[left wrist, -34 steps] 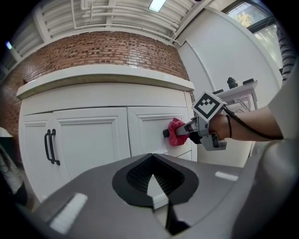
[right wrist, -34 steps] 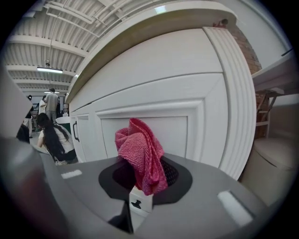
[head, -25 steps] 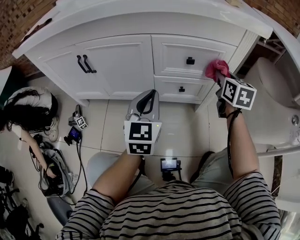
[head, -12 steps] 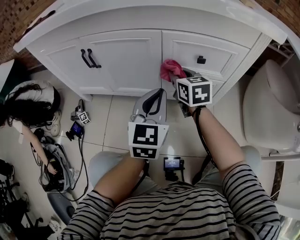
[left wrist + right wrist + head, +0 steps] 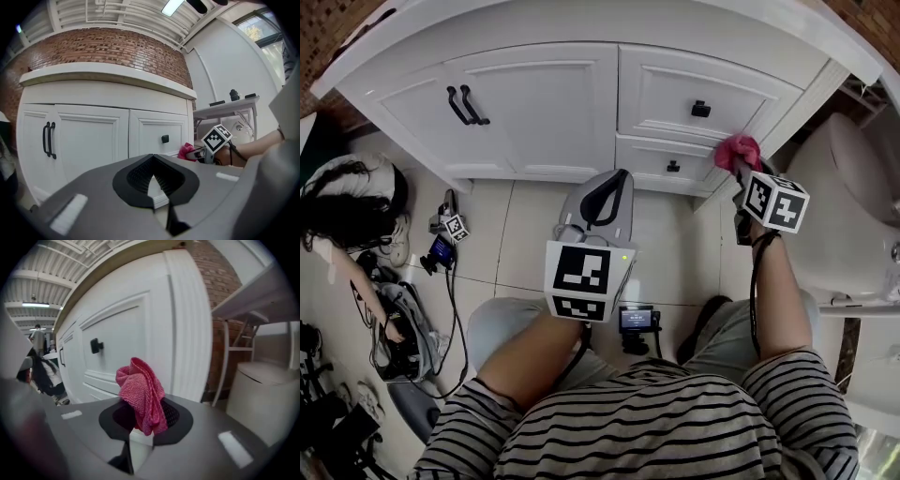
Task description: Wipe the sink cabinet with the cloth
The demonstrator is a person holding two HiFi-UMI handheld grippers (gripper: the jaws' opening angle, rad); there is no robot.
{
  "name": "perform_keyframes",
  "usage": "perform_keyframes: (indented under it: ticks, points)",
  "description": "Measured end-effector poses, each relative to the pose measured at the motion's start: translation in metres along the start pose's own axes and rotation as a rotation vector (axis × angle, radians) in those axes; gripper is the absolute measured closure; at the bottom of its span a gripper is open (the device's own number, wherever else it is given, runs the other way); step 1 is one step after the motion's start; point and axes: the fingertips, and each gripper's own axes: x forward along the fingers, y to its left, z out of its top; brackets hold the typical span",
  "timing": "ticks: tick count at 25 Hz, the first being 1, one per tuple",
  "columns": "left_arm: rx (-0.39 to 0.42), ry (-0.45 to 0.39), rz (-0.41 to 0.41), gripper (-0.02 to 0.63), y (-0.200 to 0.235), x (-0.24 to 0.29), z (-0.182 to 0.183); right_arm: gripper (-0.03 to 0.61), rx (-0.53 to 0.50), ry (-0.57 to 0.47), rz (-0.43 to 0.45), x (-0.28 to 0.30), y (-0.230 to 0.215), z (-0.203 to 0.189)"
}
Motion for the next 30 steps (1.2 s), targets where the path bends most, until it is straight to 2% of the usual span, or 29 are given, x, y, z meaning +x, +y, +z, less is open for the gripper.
perform_keyframes:
  ticks: [2, 3, 5, 8, 10, 12, 14, 17, 22, 30]
  points:
    - [0.004, 0.005, -0.001, 0.612, -0.002, 0.0, -0.003, 0.511, 0.067, -0.005, -0.061, -0.011, -0.022, -0.005]
    - [0.003, 0.008, -0.001, 0.612, -0.002, 0.0, -0.003, 0.512, 0.092, -0.013, -0.056, -0.015, -0.018, -0.005]
    - [0.001, 0.011, -0.002, 0.612, -0.003, -0.001, -0.004, 0.512, 0.098, -0.019, 0.036, -0.013, 0.019, -0.008]
    - [0.007, 0.02, -0.003, 0.612, -0.004, 0.0, -0.006, 0.512, 0.03, 0.01, 0.238, 0.014, 0.112, -0.023]
    - [0.022, 0.031, -0.004, 0.612, -0.005, 0.002, -0.01, 0.512, -0.02, 0.031, 0.331, 0.037, 0.169, -0.034]
    - [0.032, 0.041, -0.002, 0.612, -0.004, 0.003, -0.014, 0.512, -0.077, 0.047, 0.379, 0.056, 0.209, -0.042]
    - [0.032, 0.047, 0.001, 0.612, -0.002, 0.003, -0.016, 0.512, -0.115, 0.064, 0.382, 0.069, 0.227, -0.045]
    - [0.033, 0.052, 0.003, 0.612, 0.0, 0.004, -0.018, 0.512, -0.125, 0.083, 0.336, 0.084, 0.211, -0.045]
    - [0.021, 0.057, -0.006, 0.612, 0.001, 0.007, -0.02, 0.511, -0.111, 0.088, 0.252, 0.069, 0.146, -0.044]
    - [0.024, 0.08, -0.036, 0.612, -0.015, 0.011, -0.027, 0.511, 0.004, 0.106, -0.004, 0.028, 0.005, -0.057]
